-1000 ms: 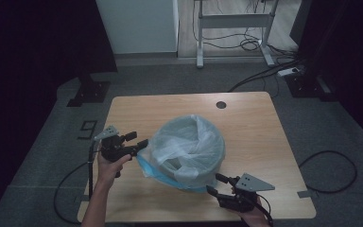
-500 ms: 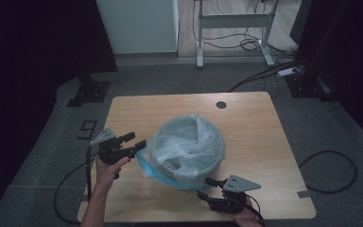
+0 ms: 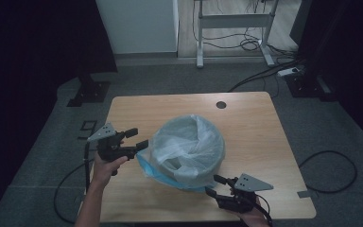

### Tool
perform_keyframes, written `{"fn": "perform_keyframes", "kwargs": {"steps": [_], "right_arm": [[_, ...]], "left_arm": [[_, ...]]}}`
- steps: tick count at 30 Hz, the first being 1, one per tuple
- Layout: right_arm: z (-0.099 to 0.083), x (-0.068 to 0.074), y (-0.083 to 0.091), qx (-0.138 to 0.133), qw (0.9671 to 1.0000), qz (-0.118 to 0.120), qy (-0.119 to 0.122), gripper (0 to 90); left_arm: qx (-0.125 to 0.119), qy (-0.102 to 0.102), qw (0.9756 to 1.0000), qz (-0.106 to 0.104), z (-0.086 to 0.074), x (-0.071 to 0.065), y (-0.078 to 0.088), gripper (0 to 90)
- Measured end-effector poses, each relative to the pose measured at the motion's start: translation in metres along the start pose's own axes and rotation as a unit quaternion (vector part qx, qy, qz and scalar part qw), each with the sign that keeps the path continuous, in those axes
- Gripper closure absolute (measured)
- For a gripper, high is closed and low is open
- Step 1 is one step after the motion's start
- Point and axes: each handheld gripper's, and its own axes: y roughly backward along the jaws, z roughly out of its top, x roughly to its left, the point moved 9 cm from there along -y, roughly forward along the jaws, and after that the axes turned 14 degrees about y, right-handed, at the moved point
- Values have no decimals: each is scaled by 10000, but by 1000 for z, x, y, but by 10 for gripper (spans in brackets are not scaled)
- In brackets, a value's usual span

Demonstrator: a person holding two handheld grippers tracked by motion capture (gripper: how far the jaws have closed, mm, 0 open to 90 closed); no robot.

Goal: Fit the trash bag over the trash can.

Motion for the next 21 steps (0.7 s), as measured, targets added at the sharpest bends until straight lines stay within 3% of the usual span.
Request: {"fn": "perform_keyframes", "kwargs": {"steps": [6, 15, 21], "right_arm": [[-3, -13, 10, -25, 9998, -190, -81, 415], [-4, -22, 19, -90, 9993, -330, -138, 415], [-4, -28, 25, -140, 9988, -421, -191, 417]], "left_arm": [[287, -314, 9989, -172, 6, -17, -8, 270], [328, -468, 9964, -620, 16, -34, -14, 289], [548, -623, 9931, -825, 22, -40, -21, 298]]}}
